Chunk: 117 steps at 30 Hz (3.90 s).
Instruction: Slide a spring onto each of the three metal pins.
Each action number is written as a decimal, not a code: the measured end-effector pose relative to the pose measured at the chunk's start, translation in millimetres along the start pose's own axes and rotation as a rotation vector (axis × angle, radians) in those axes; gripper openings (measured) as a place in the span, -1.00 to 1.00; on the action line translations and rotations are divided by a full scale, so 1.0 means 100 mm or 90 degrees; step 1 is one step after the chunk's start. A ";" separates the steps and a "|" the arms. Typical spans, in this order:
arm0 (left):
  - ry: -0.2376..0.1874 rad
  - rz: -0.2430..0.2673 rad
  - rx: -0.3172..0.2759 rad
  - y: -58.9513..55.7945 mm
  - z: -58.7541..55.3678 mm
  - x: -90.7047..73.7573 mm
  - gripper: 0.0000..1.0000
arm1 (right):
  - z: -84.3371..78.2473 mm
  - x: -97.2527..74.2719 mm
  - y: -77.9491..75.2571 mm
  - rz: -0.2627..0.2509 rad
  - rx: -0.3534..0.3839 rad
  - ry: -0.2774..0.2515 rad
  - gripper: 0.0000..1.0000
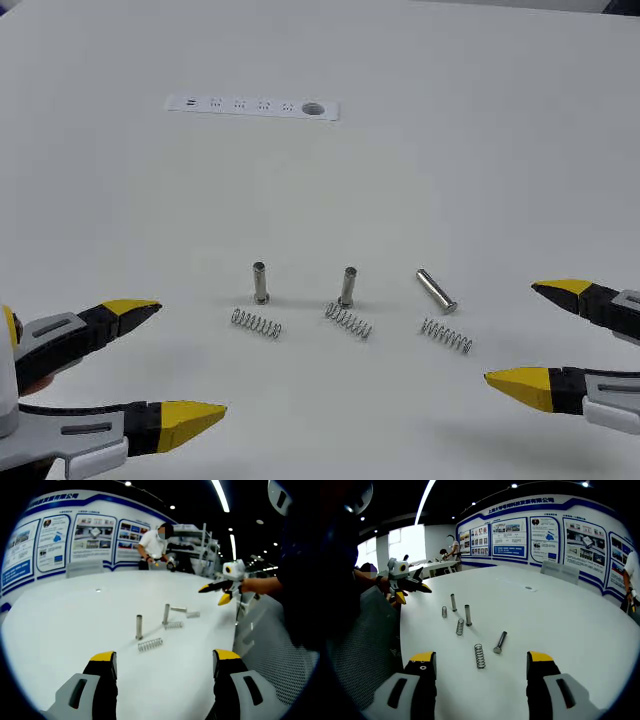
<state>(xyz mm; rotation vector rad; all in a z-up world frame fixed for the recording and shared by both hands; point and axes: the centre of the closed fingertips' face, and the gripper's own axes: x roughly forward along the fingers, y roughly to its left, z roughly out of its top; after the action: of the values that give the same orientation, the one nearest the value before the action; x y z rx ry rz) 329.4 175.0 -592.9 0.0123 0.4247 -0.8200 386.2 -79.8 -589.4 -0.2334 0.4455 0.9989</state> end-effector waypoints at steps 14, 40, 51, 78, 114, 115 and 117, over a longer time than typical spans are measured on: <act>-0.001 0.003 -0.002 -0.02 -0.01 -0.01 0.58 | 0.07 0.13 -0.09 -0.008 0.003 0.009 0.39; -0.003 0.001 -0.006 -0.06 -0.01 0.00 0.55 | 0.17 0.48 -0.34 -0.055 0.002 0.088 0.00; -0.004 0.002 -0.007 -0.05 -0.02 0.00 0.53 | 0.19 0.66 -0.42 -0.064 -0.020 0.129 -0.23; 0.007 -0.005 -0.011 -0.07 -0.07 0.01 0.46 | -0.03 1.05 -0.56 -0.083 0.005 0.240 -0.57; 0.007 -0.007 -0.017 -0.07 -0.10 0.02 0.41 | -0.20 1.16 -0.54 -0.119 0.044 0.327 -0.82; 0.007 -0.007 -0.017 -0.07 -0.10 0.03 0.41 | -0.19 1.16 -0.54 -0.122 0.046 0.332 -0.83; 0.006 -0.008 -0.016 -0.07 -0.10 0.03 0.41 | -0.20 1.15 -0.55 -0.124 0.059 0.333 -0.83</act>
<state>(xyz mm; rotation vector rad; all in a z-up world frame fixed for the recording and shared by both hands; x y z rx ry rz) 322.5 169.4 -602.2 -0.0097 0.4451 -0.8275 481.3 -29.3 -661.0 -0.4487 0.9249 0.7160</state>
